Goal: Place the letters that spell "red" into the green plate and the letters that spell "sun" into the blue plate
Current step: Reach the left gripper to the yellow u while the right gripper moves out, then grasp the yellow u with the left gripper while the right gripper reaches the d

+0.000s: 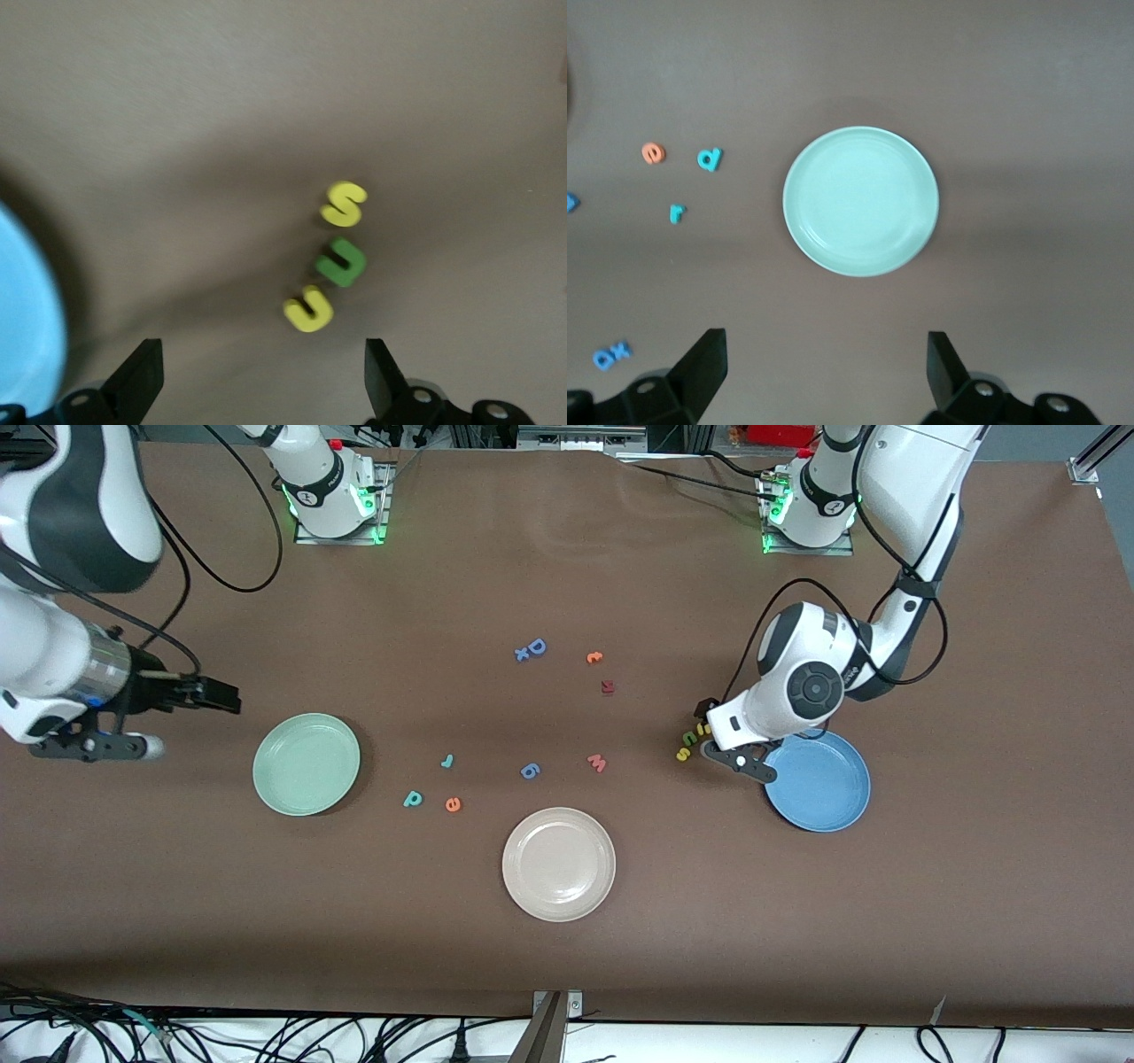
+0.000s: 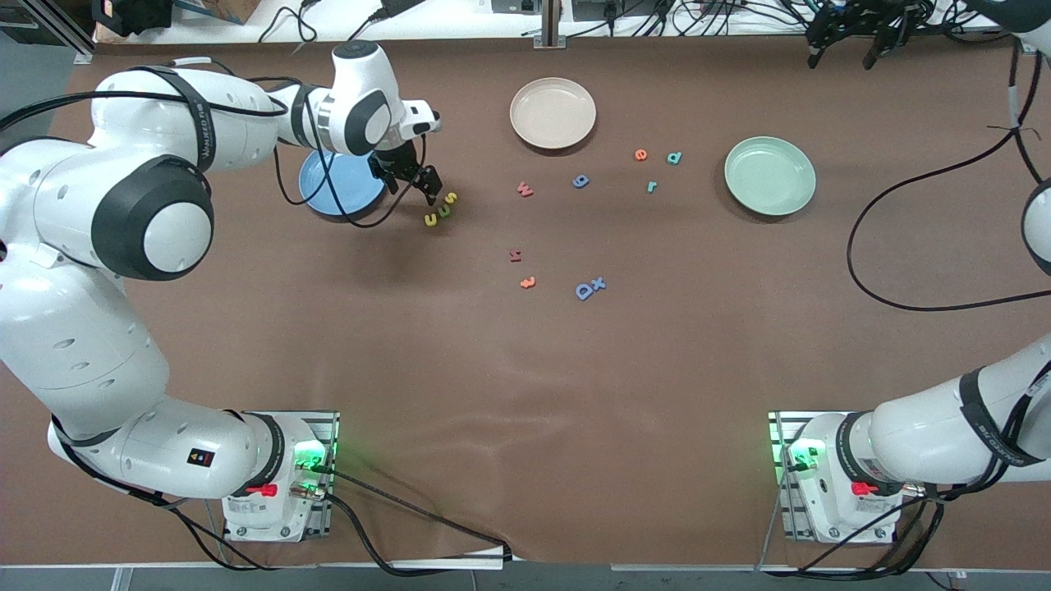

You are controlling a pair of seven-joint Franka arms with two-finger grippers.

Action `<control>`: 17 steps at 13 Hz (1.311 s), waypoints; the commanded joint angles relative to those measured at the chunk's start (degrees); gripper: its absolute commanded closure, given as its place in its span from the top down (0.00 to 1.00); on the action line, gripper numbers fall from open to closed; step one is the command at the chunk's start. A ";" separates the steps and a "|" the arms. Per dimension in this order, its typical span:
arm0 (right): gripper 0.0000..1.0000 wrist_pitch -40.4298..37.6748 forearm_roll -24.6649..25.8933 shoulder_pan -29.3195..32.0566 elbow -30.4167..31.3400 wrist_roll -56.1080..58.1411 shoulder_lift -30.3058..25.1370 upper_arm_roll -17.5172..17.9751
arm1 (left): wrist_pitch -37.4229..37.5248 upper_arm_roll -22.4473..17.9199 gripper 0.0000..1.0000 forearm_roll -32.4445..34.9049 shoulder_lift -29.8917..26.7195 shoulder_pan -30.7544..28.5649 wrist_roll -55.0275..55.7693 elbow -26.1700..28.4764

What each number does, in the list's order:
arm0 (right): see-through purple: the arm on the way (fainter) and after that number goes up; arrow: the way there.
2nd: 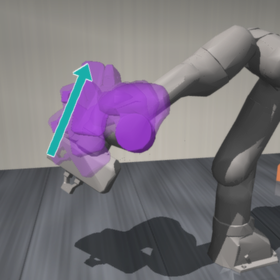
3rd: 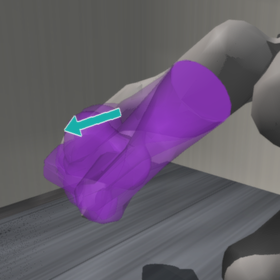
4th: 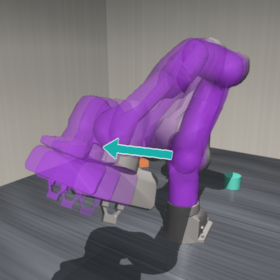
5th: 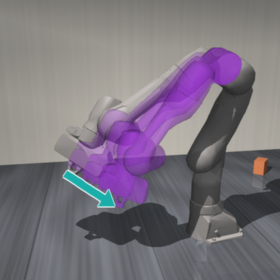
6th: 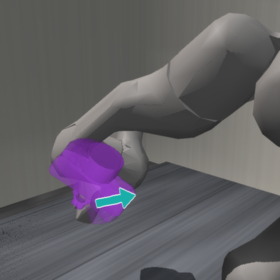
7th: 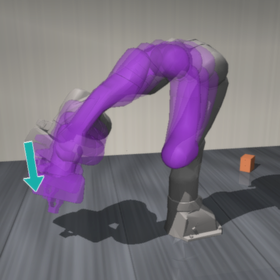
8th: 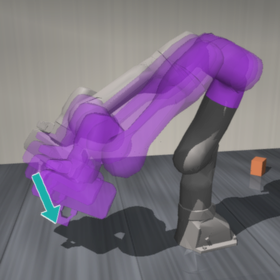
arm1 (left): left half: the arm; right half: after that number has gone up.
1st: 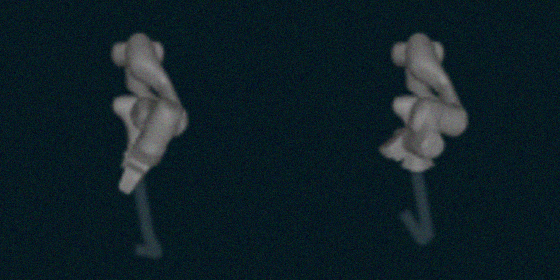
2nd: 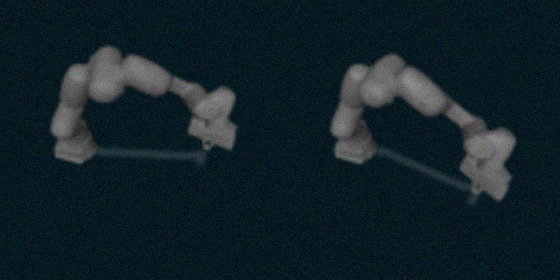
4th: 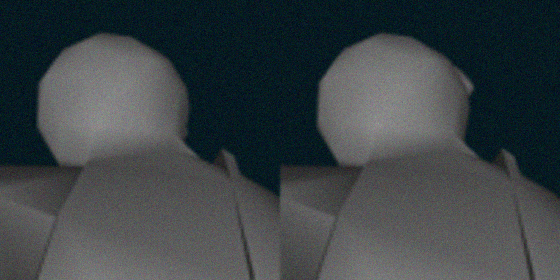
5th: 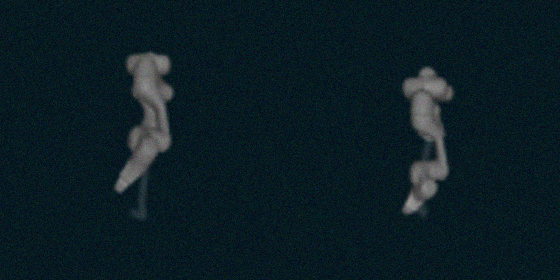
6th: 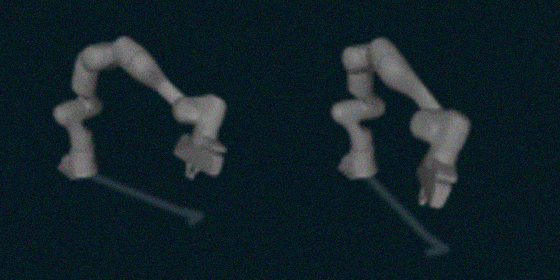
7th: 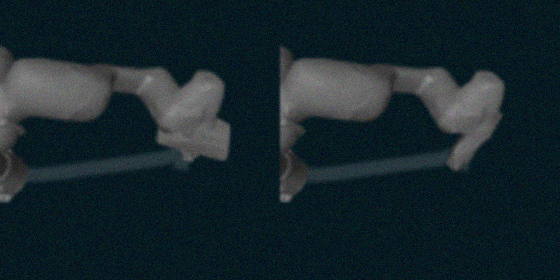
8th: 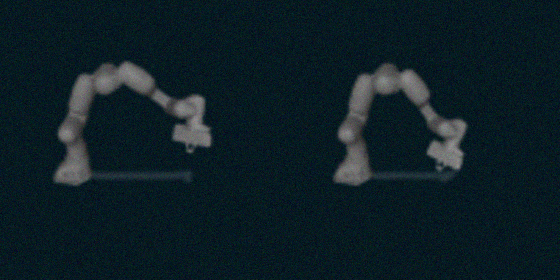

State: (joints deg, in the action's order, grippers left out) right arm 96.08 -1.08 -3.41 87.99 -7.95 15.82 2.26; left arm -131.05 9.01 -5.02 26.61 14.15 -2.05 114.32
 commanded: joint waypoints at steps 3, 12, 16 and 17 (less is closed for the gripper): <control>1.00 5.59 -0.24 -4.75 -1.51 -10.84 6.40 -0.15 | -1.05 -0.40 1.00 6.82 -0.77 5.89 11.54 1.96; 1.00 25.19 2.40 -10.82 -1.33 -28.67 18.35 -0.33 | -6.85 -0.31 0.66 9.24 2.84 3.51 11.37 3.01; 1.00 31.53 8.62 -13.37 -1.16 -41.33 22.57 -0.42 | -8.51 -0.22 0.42 8.44 3.79 3.51 11.54 2.93; 1.00 32.67 9.60 -13.46 -1.15 -43.44 23.11 -0.42 | -8.95 -0.22 0.42 8.44 4.15 3.42 11.54 2.84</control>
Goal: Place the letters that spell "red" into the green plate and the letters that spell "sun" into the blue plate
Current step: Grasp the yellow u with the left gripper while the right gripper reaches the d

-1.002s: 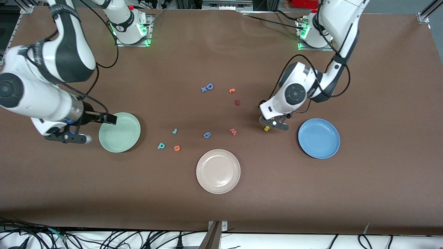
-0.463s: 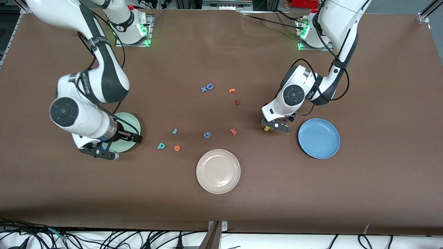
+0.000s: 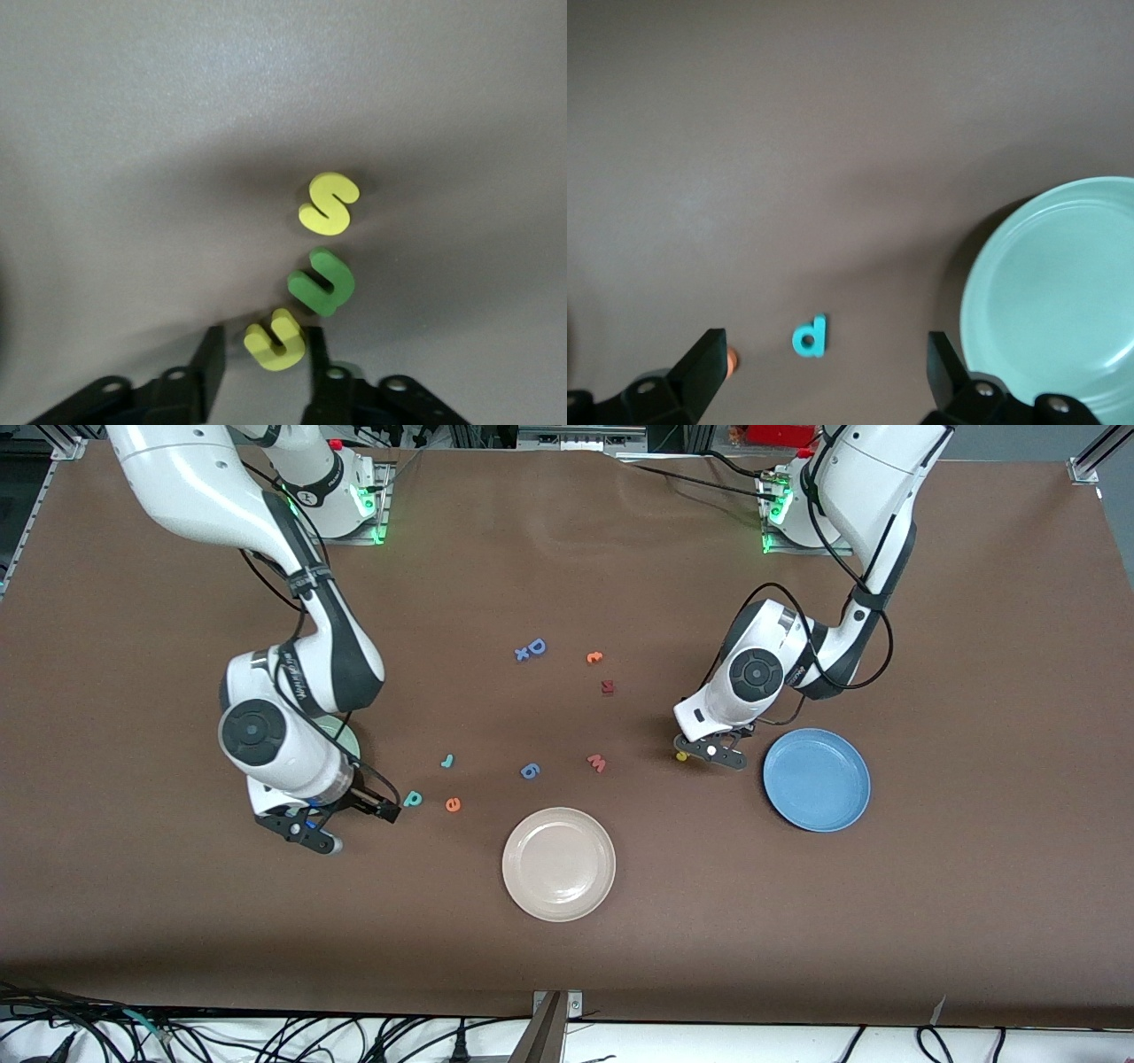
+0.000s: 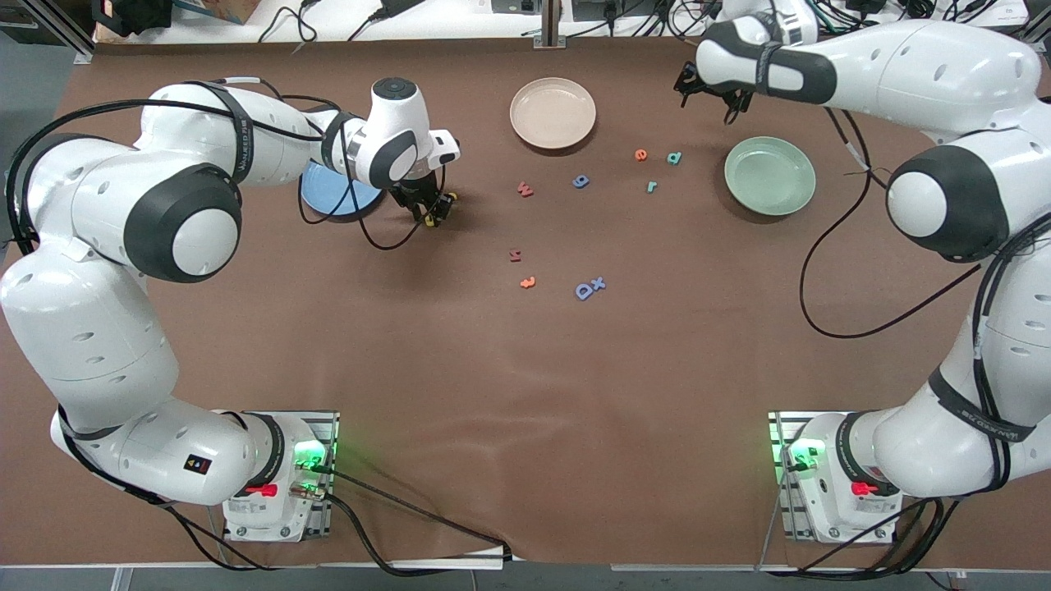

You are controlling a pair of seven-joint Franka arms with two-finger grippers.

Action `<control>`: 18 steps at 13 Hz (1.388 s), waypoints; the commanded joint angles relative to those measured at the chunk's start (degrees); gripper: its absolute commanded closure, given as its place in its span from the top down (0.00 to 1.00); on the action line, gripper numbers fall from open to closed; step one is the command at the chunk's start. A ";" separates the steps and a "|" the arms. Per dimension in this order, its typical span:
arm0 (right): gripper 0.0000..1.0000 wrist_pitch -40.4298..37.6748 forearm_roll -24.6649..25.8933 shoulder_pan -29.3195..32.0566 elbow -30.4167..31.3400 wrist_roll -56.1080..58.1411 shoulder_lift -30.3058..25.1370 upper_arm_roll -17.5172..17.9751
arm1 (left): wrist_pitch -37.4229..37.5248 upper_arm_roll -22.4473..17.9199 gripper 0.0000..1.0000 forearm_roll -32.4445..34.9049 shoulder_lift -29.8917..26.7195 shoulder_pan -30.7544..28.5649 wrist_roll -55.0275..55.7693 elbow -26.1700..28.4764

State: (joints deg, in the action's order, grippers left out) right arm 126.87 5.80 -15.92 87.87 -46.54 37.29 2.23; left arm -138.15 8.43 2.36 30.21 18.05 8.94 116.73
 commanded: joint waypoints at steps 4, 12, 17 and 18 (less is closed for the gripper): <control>1.00 6.00 2.02 -1.21 0.01 -10.14 3.23 -0.30 | -1.95 0.36 0.10 1.07 0.47 -0.56 0.55 0.43; 1.00 9.36 -2.18 -1.48 0.72 -14.02 5.96 0.05 | 11.05 0.36 0.05 1.24 -5.07 -5.91 -7.16 -5.36; 1.00 8.92 -3.08 -2.18 0.72 -14.37 7.18 0.05 | 10.63 -0.60 0.08 3.43 -2.01 -11.98 -19.21 -7.47; 1.00 8.92 -3.08 -2.35 0.81 -14.46 7.62 0.05 | 10.54 -0.52 0.08 5.36 -0.69 -12.94 -19.40 -8.44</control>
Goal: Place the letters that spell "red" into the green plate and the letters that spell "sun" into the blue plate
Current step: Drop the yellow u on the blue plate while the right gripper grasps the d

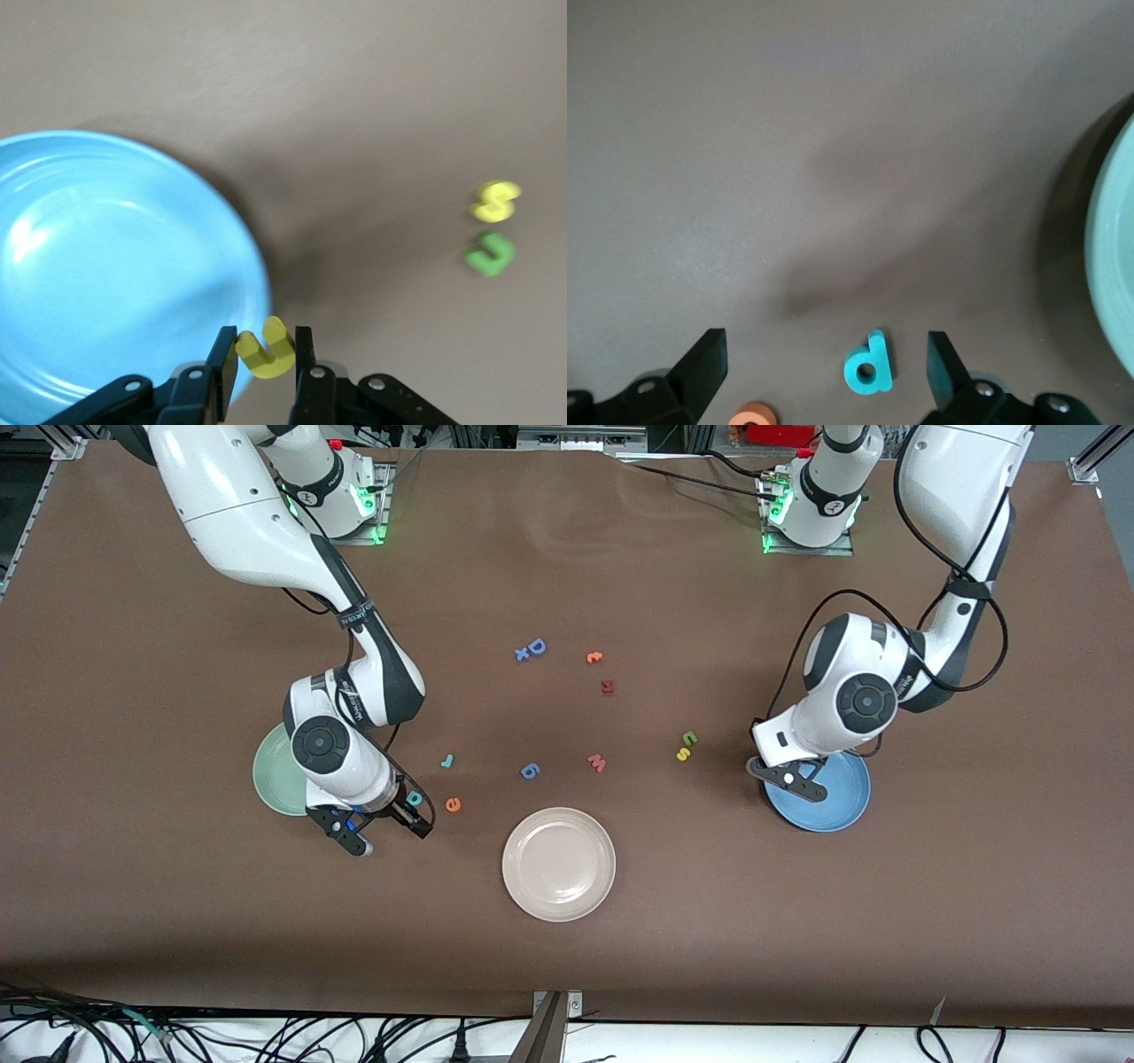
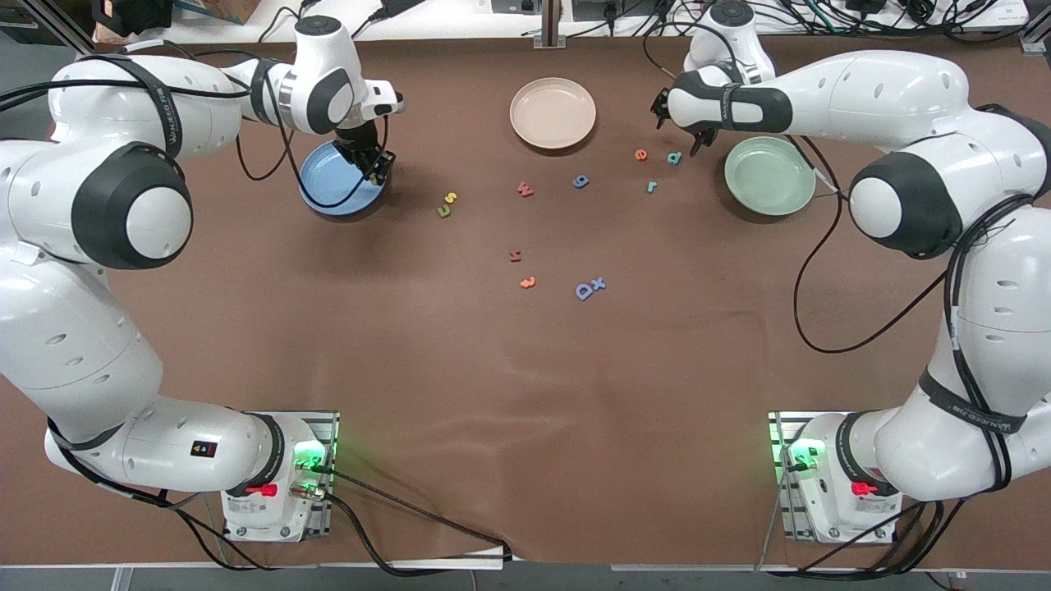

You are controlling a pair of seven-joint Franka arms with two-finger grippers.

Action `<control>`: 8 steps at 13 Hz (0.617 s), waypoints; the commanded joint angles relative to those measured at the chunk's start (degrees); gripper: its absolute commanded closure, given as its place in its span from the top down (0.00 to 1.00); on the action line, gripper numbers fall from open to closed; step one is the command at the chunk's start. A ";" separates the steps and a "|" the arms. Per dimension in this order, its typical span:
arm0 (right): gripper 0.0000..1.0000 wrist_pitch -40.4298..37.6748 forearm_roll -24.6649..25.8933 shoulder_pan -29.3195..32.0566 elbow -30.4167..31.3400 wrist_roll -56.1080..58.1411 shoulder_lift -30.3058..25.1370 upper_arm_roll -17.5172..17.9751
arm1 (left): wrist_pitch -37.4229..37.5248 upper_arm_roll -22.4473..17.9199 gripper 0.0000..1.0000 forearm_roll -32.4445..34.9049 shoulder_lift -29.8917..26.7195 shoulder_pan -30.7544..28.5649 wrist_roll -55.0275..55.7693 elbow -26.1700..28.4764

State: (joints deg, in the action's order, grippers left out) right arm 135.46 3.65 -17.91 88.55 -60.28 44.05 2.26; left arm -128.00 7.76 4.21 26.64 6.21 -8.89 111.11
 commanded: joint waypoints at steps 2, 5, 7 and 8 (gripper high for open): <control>1.00 0.25 -0.93 -0.37 0.13 -0.54 1.13 0.02 | -1.10 0.15 0.10 4.05 4.29 -1.81 -1.66 -3.09; 0.97 0.07 -1.02 -0.28 0.75 -0.28 1.13 0.02 | -3.30 0.15 0.10 3.97 5.71 -2.08 -1.66 -3.09; 0.83 0.07 -2.15 -0.28 1.19 -0.10 1.13 0.02 | -3.31 0.15 0.27 3.97 5.71 -2.17 -1.57 -3.09; 0.76 0.07 -2.25 -0.37 1.19 -0.10 1.13 0.02 | -3.13 0.15 0.55 3.97 5.62 -2.34 -1.57 -3.09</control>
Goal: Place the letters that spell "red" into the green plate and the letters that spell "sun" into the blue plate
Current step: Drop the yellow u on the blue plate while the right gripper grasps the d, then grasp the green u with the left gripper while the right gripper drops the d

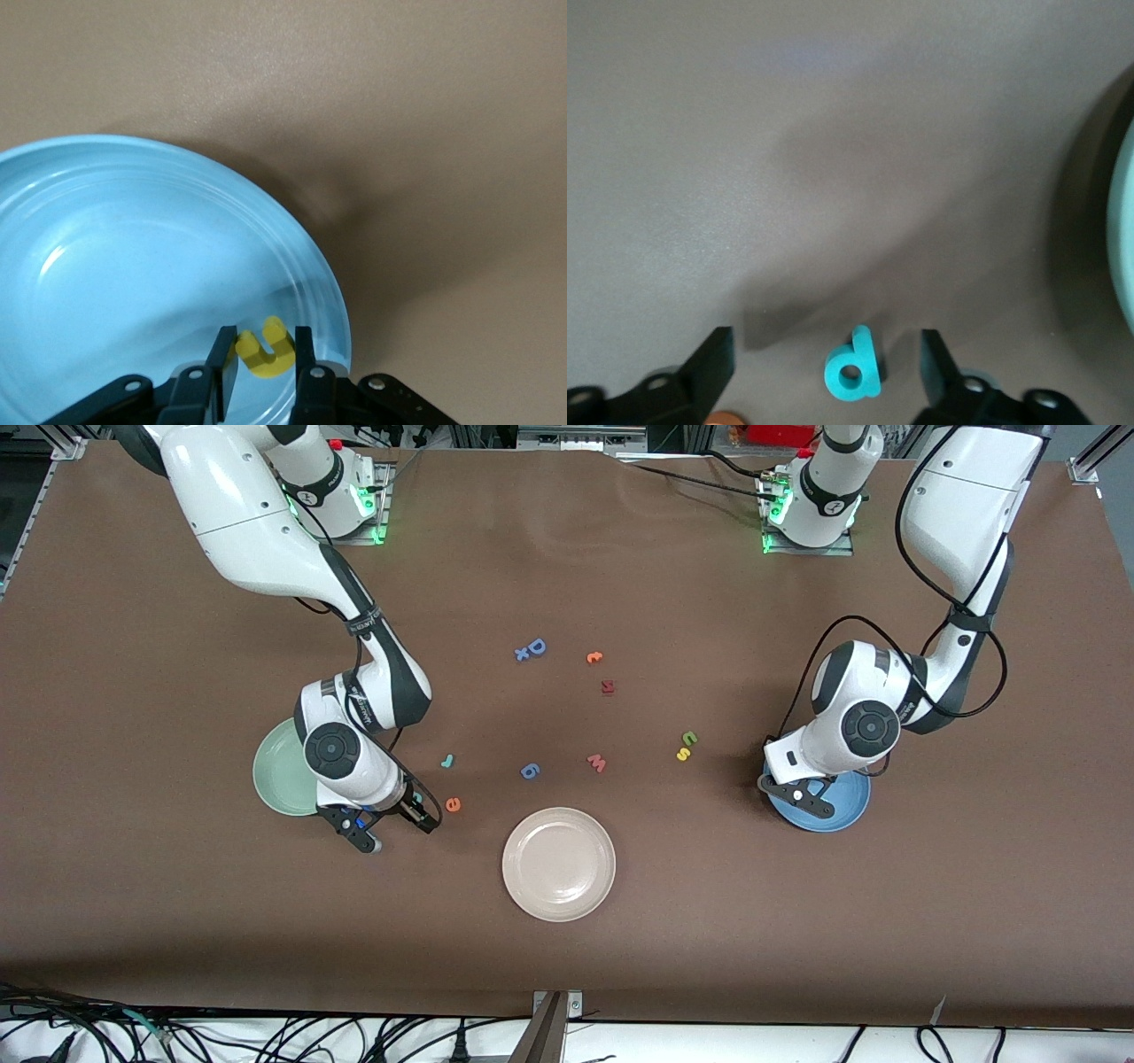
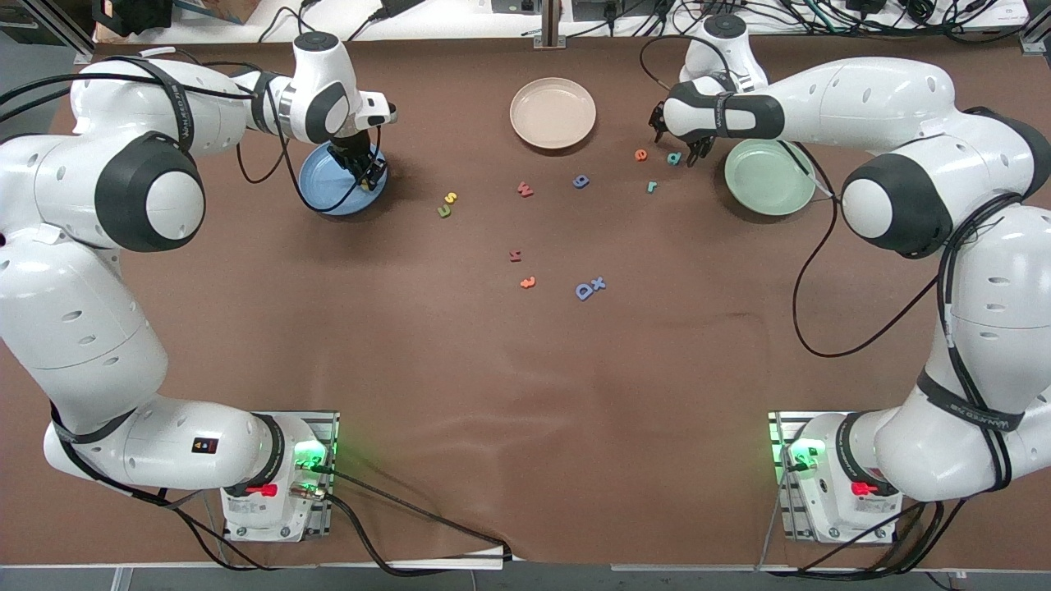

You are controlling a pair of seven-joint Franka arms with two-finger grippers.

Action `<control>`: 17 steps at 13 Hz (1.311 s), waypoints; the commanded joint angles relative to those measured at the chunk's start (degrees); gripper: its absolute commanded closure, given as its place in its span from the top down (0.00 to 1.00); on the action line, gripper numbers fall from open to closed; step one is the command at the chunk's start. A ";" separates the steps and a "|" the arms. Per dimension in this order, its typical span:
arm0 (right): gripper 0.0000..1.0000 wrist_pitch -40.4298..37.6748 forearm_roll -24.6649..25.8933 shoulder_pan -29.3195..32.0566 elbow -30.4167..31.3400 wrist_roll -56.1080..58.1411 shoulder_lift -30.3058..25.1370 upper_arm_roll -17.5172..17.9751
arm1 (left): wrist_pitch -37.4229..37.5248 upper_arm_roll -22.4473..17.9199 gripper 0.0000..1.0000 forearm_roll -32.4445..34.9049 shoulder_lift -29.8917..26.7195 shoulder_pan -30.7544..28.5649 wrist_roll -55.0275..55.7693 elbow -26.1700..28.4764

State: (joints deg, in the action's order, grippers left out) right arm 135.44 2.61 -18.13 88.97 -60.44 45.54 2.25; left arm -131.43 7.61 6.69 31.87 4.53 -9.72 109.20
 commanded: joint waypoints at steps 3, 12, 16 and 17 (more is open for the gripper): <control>0.53 0.09 -1.20 -0.15 1.21 -0.03 -0.19 0.12 | 0.91 0.56 0.99 1.49 -0.92 -1.19 -0.92 -1.18; 0.31 0.09 -1.64 0.29 1.12 0.67 -0.01 1.18 | 2.76 6.18 0.93 1.40 -3.66 5.04 10.48 -1.09; 0.20 0.09 -1.64 0.38 0.95 0.85 -0.01 1.18 | 1.71 6.19 0.89 1.49 -2.08 11.02 21.65 -0.04; 0.20 -0.17 -1.64 0.38 0.86 1.02 -0.01 1.18 | 0.40 6.19 0.86 1.49 -1.38 11.38 22.10 0.23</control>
State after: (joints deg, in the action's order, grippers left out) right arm 135.33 2.10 -18.10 89.50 -60.40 45.26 2.90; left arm -129.52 14.14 6.68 29.61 14.97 9.45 108.89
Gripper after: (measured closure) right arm 0.722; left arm 0.101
